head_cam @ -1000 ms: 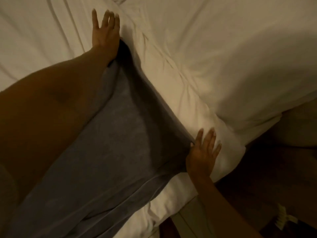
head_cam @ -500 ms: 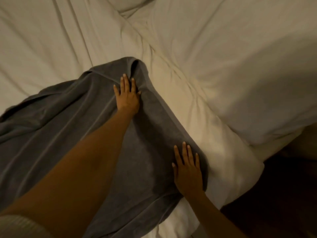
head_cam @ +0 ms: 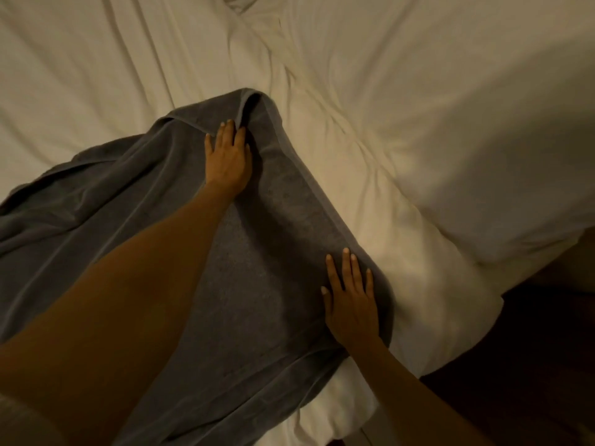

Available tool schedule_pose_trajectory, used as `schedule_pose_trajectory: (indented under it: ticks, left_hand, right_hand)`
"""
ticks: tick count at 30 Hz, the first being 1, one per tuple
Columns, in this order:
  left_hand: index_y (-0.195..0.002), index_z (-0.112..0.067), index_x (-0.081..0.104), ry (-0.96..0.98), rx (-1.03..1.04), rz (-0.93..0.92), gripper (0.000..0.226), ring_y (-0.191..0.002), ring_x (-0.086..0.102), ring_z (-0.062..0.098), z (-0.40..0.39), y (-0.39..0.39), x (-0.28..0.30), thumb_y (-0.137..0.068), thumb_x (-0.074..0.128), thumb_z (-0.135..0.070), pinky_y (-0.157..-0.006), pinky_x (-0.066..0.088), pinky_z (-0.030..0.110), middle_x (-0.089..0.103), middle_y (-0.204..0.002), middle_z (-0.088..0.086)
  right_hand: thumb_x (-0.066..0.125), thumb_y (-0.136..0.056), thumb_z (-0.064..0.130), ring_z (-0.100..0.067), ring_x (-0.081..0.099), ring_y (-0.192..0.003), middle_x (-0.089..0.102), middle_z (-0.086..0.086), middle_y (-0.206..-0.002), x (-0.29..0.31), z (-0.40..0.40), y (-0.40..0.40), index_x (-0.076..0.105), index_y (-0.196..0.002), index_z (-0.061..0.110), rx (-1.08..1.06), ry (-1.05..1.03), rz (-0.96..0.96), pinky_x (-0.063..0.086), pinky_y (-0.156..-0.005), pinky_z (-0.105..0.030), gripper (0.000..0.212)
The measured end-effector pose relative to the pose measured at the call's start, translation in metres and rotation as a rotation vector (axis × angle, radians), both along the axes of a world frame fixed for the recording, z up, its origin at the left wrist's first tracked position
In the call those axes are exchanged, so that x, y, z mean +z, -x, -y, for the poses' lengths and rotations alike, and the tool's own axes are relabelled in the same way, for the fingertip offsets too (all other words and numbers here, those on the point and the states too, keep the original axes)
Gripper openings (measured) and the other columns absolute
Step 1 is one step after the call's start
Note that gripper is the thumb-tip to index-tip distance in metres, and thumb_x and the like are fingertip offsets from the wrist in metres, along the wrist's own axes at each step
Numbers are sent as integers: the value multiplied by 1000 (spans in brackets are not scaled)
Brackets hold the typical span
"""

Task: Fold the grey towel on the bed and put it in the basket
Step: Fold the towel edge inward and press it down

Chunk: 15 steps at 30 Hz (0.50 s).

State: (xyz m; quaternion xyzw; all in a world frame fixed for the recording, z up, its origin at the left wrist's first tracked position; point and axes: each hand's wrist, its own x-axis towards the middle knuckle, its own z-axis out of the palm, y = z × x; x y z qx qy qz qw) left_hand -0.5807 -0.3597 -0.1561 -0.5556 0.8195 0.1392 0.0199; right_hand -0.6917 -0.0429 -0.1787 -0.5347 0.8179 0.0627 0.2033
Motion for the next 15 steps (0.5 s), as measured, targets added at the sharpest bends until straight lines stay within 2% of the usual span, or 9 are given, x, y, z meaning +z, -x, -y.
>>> schedule_pose_trajectory:
  ticks: [3, 7, 10, 13, 15]
  left_hand:
    - [-147, -10, 28, 7, 1, -44, 48, -147, 12, 25, 1, 1, 2, -103, 25, -29, -119, -1, 46, 20, -157, 14]
    - [-145, -6, 32, 70, -25, -21, 46, -146, 18, 23, 10, 2, 11, -102, 26, -22, -119, -2, 46, 25, -155, 13]
    - [-147, -3, 26, 159, -73, 134, 50, -147, 12, 25, 44, 10, 28, -100, 29, -20, -118, -2, 51, 18, -157, 14]
    - [-150, -1, 13, 277, -148, 371, 65, -147, -3, 29, 91, 23, 52, -96, 41, -23, -115, -3, 57, -2, -159, 14]
    - [-150, -3, 20, 288, -180, 439, 66, -147, -10, 30, 114, 32, 64, -93, 47, -25, -115, -5, 58, -10, -159, 13]
  right_hand:
    - [13, -96, 48, -31, 26, -140, 26, -15, -153, -1, 0, 1, 28, -148, 18, 5, 5, -2, 9, -111, -46, 62]
    - [3, -97, 49, -29, 20, -140, 26, -15, -153, -4, 0, 1, 27, -148, 18, 1, 0, 8, 10, -112, -46, 65]
    - [6, -98, 48, -29, 19, -140, 26, -15, -153, -7, 0, 2, 28, -147, 17, 7, 11, 15, 7, -113, -45, 63]
    - [7, -98, 47, -27, 19, -140, 26, -15, -153, -8, 0, 2, 30, -147, 16, 2, 20, 29, 4, -114, -43, 62]
    - [6, -98, 46, -27, 20, -140, 26, -14, -153, -9, 1, 0, 31, -147, 16, -4, 24, 33, 5, -114, -43, 62]
